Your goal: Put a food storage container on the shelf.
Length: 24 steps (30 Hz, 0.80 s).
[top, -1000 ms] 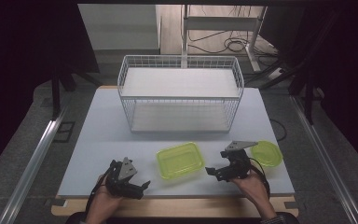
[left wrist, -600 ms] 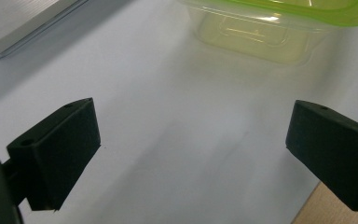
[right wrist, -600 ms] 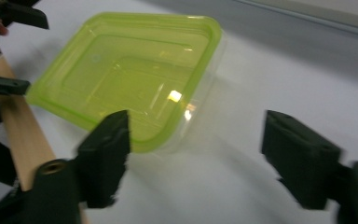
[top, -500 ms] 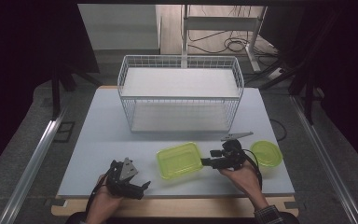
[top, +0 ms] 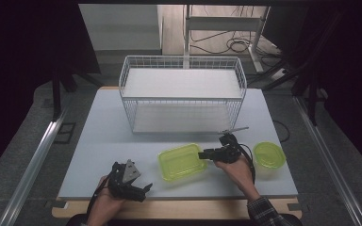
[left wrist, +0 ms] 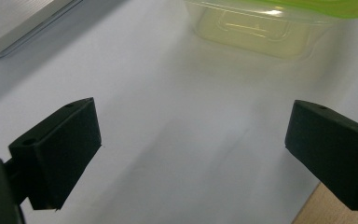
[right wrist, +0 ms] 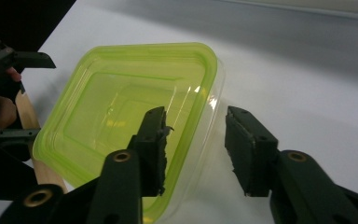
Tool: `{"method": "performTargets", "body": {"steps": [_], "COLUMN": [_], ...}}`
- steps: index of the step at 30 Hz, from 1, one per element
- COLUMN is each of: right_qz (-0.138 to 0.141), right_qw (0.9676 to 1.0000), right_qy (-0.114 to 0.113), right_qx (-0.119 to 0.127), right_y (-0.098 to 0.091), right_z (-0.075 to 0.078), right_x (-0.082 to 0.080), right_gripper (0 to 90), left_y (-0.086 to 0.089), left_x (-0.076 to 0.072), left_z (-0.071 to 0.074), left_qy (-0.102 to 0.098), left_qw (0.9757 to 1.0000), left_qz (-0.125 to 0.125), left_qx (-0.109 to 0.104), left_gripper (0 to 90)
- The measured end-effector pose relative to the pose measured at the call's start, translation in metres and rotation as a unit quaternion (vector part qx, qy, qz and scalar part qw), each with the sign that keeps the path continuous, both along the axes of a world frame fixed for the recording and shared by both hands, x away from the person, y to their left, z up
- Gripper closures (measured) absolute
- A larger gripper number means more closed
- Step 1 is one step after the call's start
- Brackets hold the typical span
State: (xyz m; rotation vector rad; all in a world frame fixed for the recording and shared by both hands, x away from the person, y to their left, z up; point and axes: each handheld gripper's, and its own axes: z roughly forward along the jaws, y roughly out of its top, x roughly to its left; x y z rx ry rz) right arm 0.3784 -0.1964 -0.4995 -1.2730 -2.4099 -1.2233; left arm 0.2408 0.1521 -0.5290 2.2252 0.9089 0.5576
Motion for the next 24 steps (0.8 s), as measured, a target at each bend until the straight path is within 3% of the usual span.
{"method": "performTargets", "body": {"steps": [6, 10, 17, 22, 24], "right_qz": [0.001, 0.005, 0.007, -0.003, -0.008], "right_qw": [0.9988, 0.9956, 0.994, 0.9943, 0.9932], "right_qy": [0.04, 0.073, 0.081, 0.071, 0.068], "right_qx": [0.028, 0.058, 0.074, 0.079, 0.094], "right_y": [0.002, 0.0, 0.001, -0.002, -0.006], "right_z": [-0.007, -0.009, -0.004, 0.002, 0.006], "right_x": [0.008, 0.011, 0.009, 0.008, 0.008], "right_gripper": [70.9, 77.9, 80.8, 80.9, 80.9], "left_y": [-0.001, -0.002, -0.001, 0.0, 0.001], "left_x": [0.0, -0.001, -0.001, -0.001, 0.0], "left_z": [-0.001, -0.001, 0.0, 0.0, 0.0], "left_qy": [-0.001, -0.002, -0.003, -0.003, -0.004], "left_qw": [1.0, 1.0, 1.0, 1.0, 1.0], "left_qz": [-0.002, -0.003, -0.003, -0.001, 0.002], "left_qx": [0.002, 0.004, 0.005, 0.004, 0.001], "left_gripper": [3.3, 3.3, 3.3, 3.3, 3.3]}}
